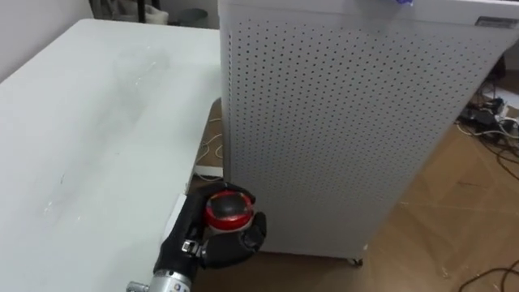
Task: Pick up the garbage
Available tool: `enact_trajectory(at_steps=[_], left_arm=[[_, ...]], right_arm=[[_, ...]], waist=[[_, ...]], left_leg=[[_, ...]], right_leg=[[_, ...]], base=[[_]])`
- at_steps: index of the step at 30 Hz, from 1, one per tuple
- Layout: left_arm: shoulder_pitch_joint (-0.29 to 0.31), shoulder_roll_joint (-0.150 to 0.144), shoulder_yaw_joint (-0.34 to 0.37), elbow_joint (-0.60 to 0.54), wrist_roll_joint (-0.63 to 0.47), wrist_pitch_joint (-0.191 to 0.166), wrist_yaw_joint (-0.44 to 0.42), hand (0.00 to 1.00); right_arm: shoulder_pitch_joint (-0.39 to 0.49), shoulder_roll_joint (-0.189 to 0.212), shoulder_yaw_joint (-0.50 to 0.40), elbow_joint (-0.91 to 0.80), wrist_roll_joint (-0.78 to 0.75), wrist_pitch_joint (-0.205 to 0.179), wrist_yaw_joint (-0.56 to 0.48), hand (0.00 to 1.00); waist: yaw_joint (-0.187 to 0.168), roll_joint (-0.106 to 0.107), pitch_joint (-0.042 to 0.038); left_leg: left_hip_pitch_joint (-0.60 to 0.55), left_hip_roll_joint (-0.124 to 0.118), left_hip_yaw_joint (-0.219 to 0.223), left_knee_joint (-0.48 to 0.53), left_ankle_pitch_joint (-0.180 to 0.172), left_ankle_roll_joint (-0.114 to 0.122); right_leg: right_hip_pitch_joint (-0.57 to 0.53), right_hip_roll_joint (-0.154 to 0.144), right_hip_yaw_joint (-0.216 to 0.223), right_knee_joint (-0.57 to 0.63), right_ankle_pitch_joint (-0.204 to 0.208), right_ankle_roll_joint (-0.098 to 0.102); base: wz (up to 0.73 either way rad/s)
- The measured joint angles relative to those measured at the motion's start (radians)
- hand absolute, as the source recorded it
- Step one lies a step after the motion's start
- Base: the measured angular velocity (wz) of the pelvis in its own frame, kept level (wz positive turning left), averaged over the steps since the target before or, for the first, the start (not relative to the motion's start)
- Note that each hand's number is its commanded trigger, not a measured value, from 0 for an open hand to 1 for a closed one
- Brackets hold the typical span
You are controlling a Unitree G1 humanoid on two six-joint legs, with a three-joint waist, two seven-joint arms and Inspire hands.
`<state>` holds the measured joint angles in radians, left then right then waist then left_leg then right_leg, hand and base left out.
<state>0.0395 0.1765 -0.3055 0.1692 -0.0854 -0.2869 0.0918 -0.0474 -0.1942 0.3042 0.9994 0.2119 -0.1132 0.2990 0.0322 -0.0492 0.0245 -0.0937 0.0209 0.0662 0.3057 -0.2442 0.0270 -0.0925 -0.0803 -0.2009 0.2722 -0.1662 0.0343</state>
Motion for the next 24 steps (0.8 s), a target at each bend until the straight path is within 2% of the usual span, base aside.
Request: enact_trajectory(at_steps=[3,7,9,13,17,19,24], left_arm=[[0.001,0.003,-0.002,-0.009,0.0,0.0,-0.029,1.0],[0.001,0.003,-0.006,-0.021,0.001,0.0,-0.054,1.0],[0.001,0.003,-0.013,-0.021,0.001,0.0,-0.061,1.0],[0.001,0.012,-0.015,-0.021,0.0,0.0,-0.081,1.0],[0.0,0.013,-0.023,-0.016,-0.001,0.002,-0.095,1.0],[0.001,0.011,-0.027,-0.007,-0.001,0.006,-0.106,1.0],[0.001,0.015,-0.036,0.02,-0.012,0.007,-0.127,1.0]], right_arm=[[-0.028,-0.008,-0.014,0.0,-0.004,-0.001,0.002,1.0],[-0.062,-0.014,-0.014,0.0,-0.012,-0.008,0.002,1.0],[-0.078,-0.025,-0.014,0.0,-0.012,-0.032,0.001,1.0],[-0.1,-0.034,-0.014,0.0,-0.007,-0.04,-0.013,1.0],[-0.133,-0.038,-0.011,0.0,-0.006,-0.038,-0.029,1.0],[-0.146,-0.038,-0.011,-0.001,-0.016,-0.038,-0.038,1.0],[-0.153,-0.039,-0.013,-0.032,-0.066,-0.039,-0.071,1.0]], waist=[[0.003,0.011,-0.0034],[0.002,0.012,-0.0043],[0.001,0.012,-0.0043],[0.004,0.012,-0.0042],[0.01,0.014,-0.003],[0.025,0.014,-0.0027],[0.016,0.02,-0.0003]], left_leg=[[-0.016,0.002,0.003,0.001,0.001,-0.002],[-0.032,0.003,0.003,0.004,0.003,-0.004],[-0.034,0.004,0.001,0.003,0.003,-0.004],[-0.033,0.005,0.002,0.003,0.003,-0.004],[-0.04,0.006,0.005,0.004,0.002,-0.004],[-0.041,0.006,0.012,0.004,0.002,-0.004],[-0.072,0.003,0.013,0.007,0.002,-0.004]], right_leg=[[-0.021,0.002,0.001,0.001,0.0,0.0],[-0.04,0.002,-0.003,0.001,0.0,0.0],[-0.046,0.003,-0.005,0.001,0.0,0.0],[-0.053,0.004,-0.006,0.001,0.0,-0.001],[-0.073,0.01,0.017,0.004,0.003,-0.005],[-0.091,0.013,0.041,0.013,0.004,-0.006],[-0.136,0.01,0.039,0.039,0.004,-0.007]], base=[[-0.04],[-0.06],[-0.07],[-0.13],[-0.22],[-0.37],[-0.07]])
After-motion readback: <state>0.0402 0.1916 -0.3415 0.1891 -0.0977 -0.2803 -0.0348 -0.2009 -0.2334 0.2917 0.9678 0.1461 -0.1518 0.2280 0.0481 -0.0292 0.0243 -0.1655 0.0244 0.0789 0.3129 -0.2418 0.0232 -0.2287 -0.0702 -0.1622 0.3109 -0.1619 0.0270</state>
